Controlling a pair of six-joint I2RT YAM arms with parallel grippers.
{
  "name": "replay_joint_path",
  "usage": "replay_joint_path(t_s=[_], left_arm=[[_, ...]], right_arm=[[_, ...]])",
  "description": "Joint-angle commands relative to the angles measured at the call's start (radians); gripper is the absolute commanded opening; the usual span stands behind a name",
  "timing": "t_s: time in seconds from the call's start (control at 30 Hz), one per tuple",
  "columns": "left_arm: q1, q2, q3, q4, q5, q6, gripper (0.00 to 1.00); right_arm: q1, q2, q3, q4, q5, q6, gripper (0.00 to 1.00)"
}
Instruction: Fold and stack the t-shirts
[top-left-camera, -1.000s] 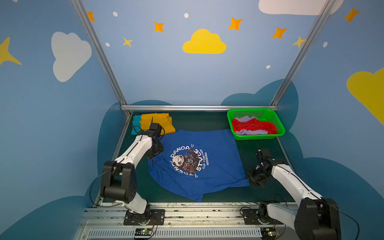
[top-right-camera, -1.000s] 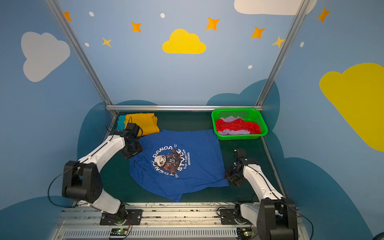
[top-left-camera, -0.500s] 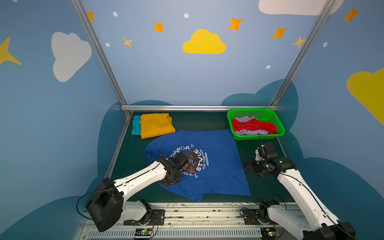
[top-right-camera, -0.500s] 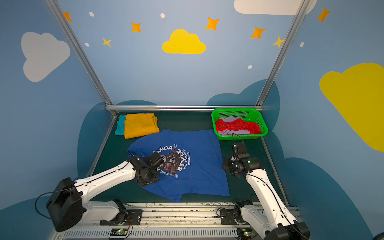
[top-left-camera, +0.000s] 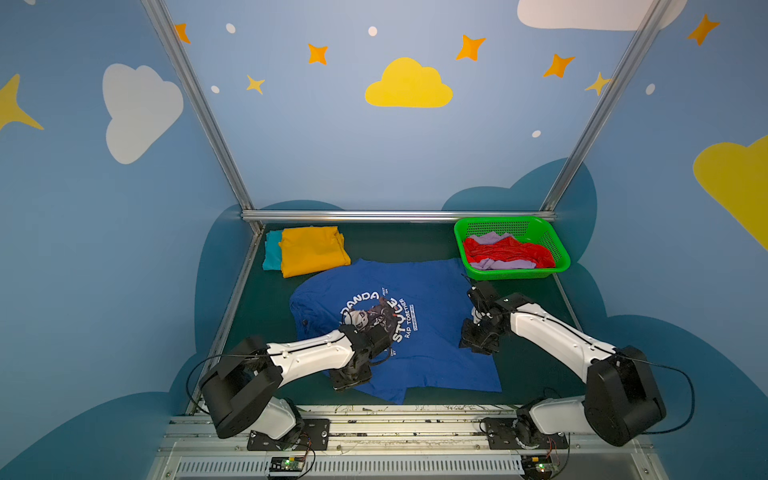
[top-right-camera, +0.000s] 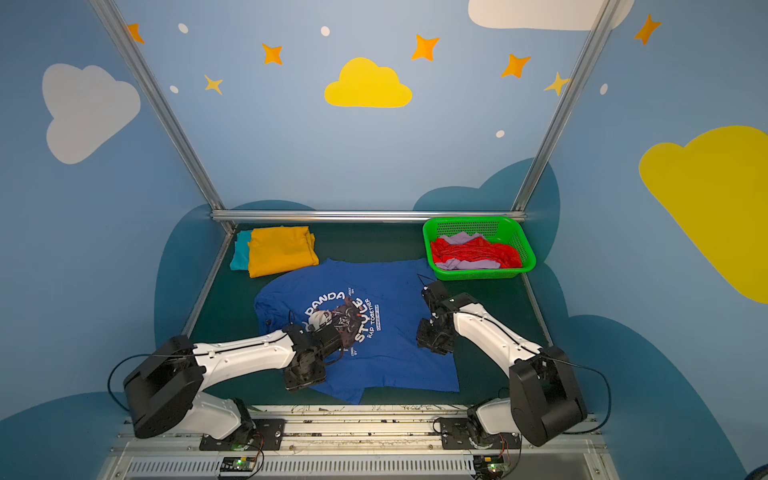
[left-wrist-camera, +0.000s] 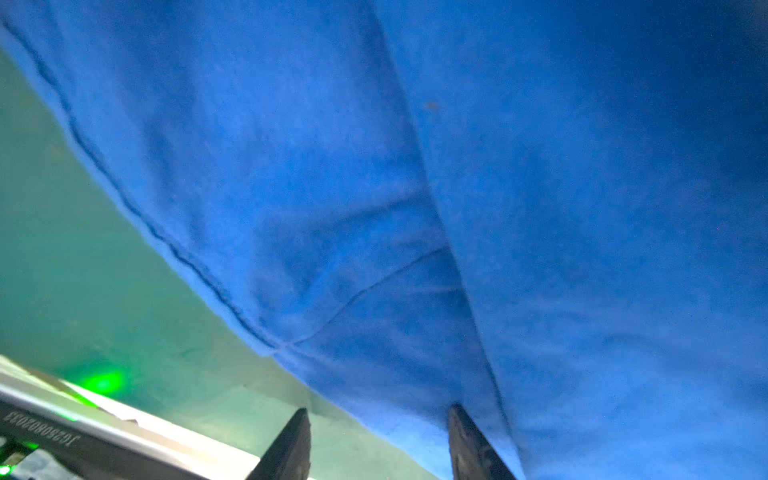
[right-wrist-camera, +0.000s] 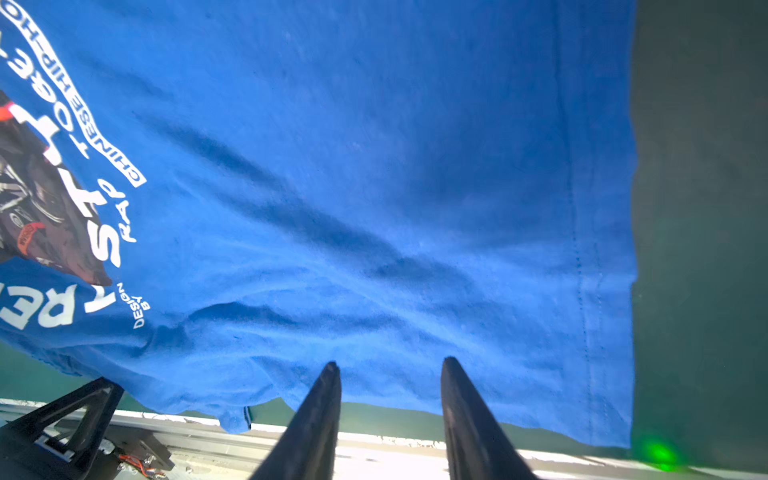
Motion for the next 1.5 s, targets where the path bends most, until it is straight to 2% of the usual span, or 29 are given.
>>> replay_joint_path(t_s=[0.0,0.07,0.13,0.17,0.3,0.47,0.57,0.63,0.77,0.8,0.83,0.87,0.9,0.97,1.07,1.2,1.37,1.4,1.47], left_arm=[[-0.004,0.101,-0.038,0.088,0.03,-0.012,0.48],[-0.003,0.126,-0.035,0.081,0.037,-0.011,0.21],[-0.004,0.125,-0.033,0.053,0.036,-0.005,0.07],[0.0,0.112,-0.031,0.023,0.028,-0.004,0.04],[0.047,0.02,-0.031,-0.094,-0.014,0.009,0.04],[0.13,-0.156,-0.108,-0.185,-0.025,0.014,0.04],[0.214,-0.263,-0.181,-0.216,-0.033,0.022,0.04],[0.276,-0.327,-0.222,-0.188,0.0,0.049,0.04],[0.299,-0.415,-0.222,-0.207,-0.032,0.037,0.04],[0.294,-0.431,-0.21,-0.197,-0.022,0.045,0.12],[0.272,-0.454,-0.191,-0.181,-0.016,0.043,0.34],[0.243,-0.473,-0.171,-0.162,-0.024,0.034,0.51],[0.212,-0.49,-0.15,-0.141,-0.036,0.023,0.61],[0.183,-0.488,-0.129,-0.113,-0.048,0.001,0.67],[0.169,-0.427,-0.154,-0.037,-0.019,-0.011,0.67],[0.138,-0.311,-0.209,0.084,0.02,-0.044,0.6],[0.136,-0.216,-0.174,0.034,-0.008,-0.027,0.54],[0.139,-0.199,-0.166,0.017,-0.024,-0.026,0.47],[0.156,-0.17,-0.16,0.001,-0.042,-0.019,0.18]], right_arm=[[0.002,0.022,-0.004,0.011,0.009,-0.001,0.43],[-0.006,0.042,-0.018,0.035,0.006,0.008,0.44],[-0.02,0.071,-0.036,0.061,-0.005,0.016,0.45],[-0.031,0.09,-0.047,0.075,-0.011,0.019,0.45],[-0.074,0.172,-0.064,0.099,-0.053,0.019,0.45],[-0.101,0.211,-0.082,0.118,-0.068,0.011,0.45],[-0.109,0.223,-0.081,0.123,-0.065,0.008,0.45],[-0.113,0.238,-0.078,0.122,-0.061,0.007,0.45],[-0.12,0.267,-0.079,0.125,-0.068,-0.002,0.46],[-0.12,0.27,-0.08,0.13,-0.07,-0.003,0.46],[-0.12,0.273,-0.082,0.132,-0.069,-0.004,0.46],[-0.12,0.276,-0.08,0.133,-0.069,-0.006,0.46],[-0.12,0.282,-0.076,0.133,-0.072,-0.007,0.45],[-0.122,0.289,-0.068,0.136,-0.077,-0.007,0.45],[-0.122,0.291,-0.059,0.135,-0.081,-0.011,0.45],[-0.128,0.288,-0.057,0.126,-0.074,-0.017,0.45],[-0.137,0.287,-0.058,0.127,-0.078,-0.024,0.45],[-0.139,0.289,-0.057,0.127,-0.078,-0.023,0.45],[-0.141,0.291,-0.057,0.129,-0.082,-0.02,0.46]])
